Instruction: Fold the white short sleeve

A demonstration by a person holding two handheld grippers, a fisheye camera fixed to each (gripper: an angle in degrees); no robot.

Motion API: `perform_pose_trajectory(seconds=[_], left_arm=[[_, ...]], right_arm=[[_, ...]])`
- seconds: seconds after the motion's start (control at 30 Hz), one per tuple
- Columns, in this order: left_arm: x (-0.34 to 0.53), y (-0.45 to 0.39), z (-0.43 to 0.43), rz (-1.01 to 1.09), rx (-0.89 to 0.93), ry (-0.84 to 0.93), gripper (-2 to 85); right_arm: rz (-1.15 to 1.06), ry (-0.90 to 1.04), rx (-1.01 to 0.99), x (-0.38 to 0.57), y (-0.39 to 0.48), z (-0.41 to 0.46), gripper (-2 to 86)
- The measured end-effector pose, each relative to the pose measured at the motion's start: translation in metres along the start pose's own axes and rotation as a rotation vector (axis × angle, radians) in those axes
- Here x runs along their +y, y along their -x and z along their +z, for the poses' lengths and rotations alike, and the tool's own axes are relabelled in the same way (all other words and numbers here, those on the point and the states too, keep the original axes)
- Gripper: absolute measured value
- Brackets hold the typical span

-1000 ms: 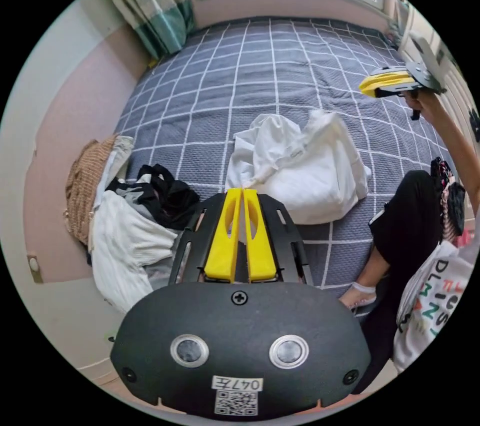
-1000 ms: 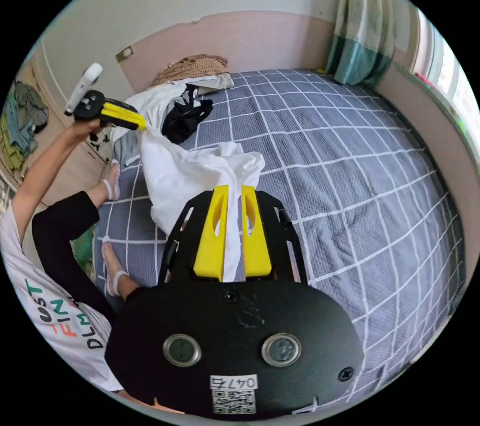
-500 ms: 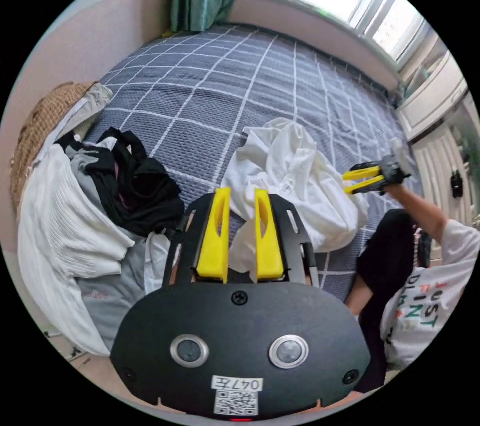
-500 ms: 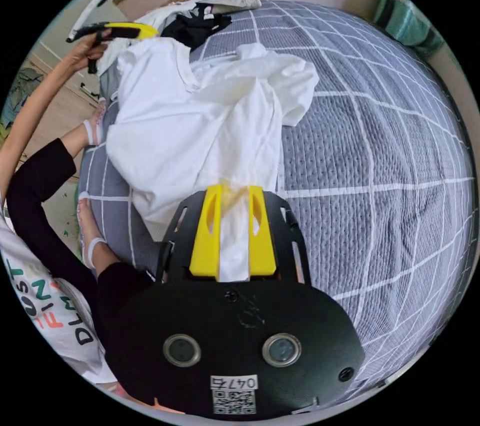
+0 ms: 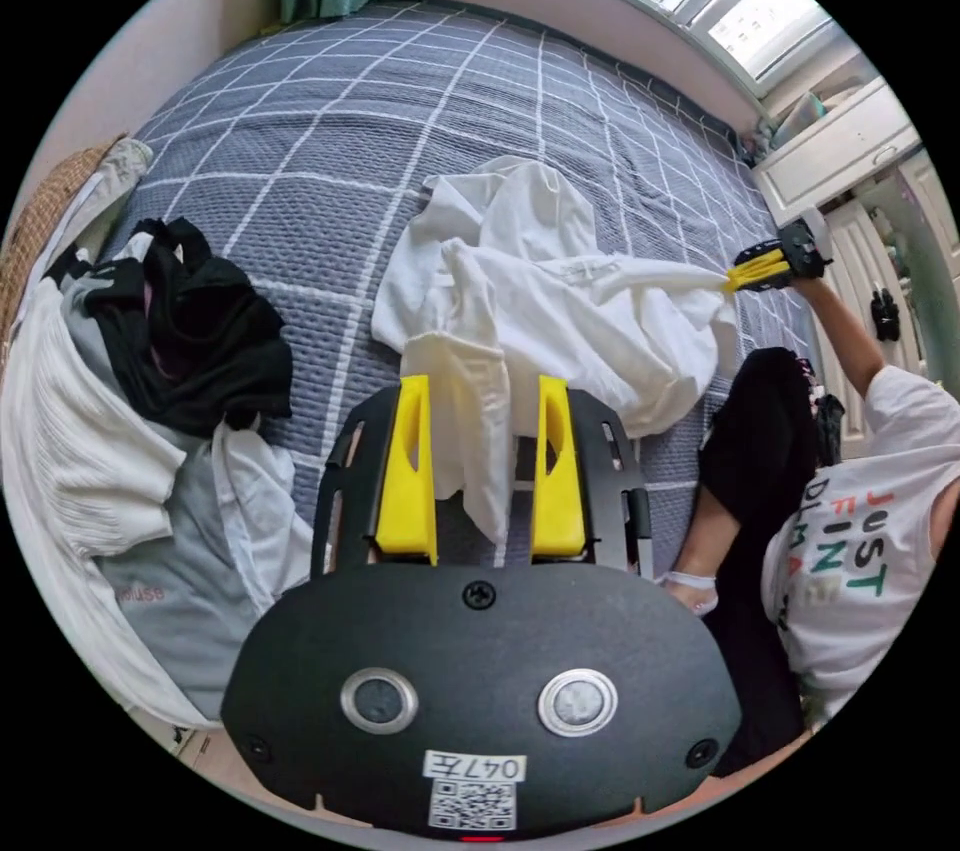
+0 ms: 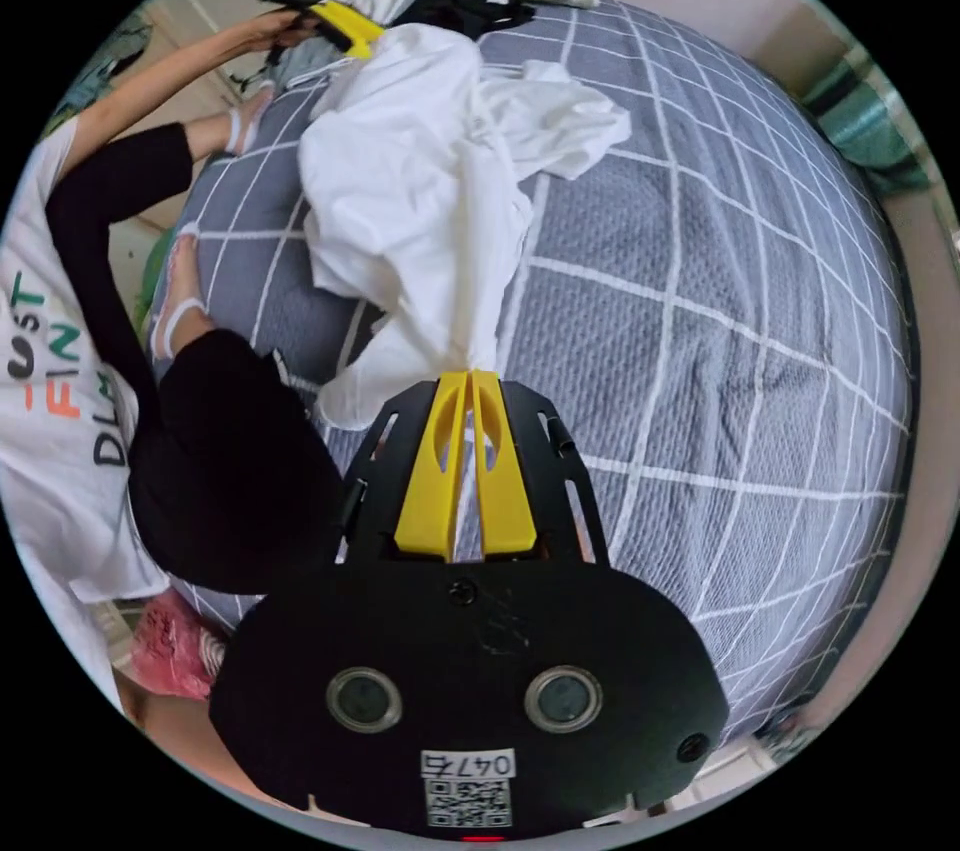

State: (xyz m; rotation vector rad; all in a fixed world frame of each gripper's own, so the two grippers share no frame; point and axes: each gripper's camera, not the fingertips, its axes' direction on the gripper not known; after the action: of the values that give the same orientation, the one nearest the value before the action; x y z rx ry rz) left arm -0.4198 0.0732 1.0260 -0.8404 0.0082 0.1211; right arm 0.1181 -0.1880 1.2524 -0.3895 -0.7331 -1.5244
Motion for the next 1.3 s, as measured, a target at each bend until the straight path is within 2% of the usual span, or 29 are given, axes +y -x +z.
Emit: perform_pose_trajectory(seconds=[0.1,0.23,0.37,0.5,0.57,0.7,0.87,0.93,1.1,1.3], left_arm=[[-0.011,0.003,0.015,0.013,-0.069,0.022,1.3],[-0.014,0.011,0.024,0.046,0.012,0.082,-0.3],[-0.004,0.012,0.013,0.175,0.128,0.099,-0.6],[0.028,0.016,-0.001,0.256,0.131,0.164,-0.7],[0.044,0.022,-0.004,0.237,0.131,0.165,-0.7],[0.066,0.035,-0.001,0.137,0.06,0.141,-0.7],[0.07,0.049,0.019,0.019,-0.032,0.148,-0.7],[0.067,0.05,0.029,0.016,-0.058,0.184,-0.7],[0.06,0.05,0.048,0.035,-0.067,0.214,-0.7],[0.067,0.056,0.044,-0.001,-0.026,0.181,-0.7]], right_arm=[[-0.072,0.003,-0.032,0.004,0.009,0.008,2.7],[0.028,-0.089,-0.113,0.006,-0.018,0.006,8.7],[0.129,-0.225,-0.192,-0.005,-0.057,0.007,7.7],[0.241,-0.283,-0.325,-0.016,-0.094,0.026,6.6],[0.261,-0.268,-0.373,-0.024,-0.101,0.042,6.5],[0.197,-0.207,-0.345,-0.034,-0.077,0.054,6.6],[-0.044,-0.216,-0.292,-0.027,-0.023,0.023,6.1],[-0.067,-0.235,-0.25,-0.021,-0.017,0.01,5.7],[0.122,-0.328,-0.243,-0.016,-0.051,-0.003,4.8],[0.238,-0.236,-0.314,-0.059,-0.088,0.036,4.7]])
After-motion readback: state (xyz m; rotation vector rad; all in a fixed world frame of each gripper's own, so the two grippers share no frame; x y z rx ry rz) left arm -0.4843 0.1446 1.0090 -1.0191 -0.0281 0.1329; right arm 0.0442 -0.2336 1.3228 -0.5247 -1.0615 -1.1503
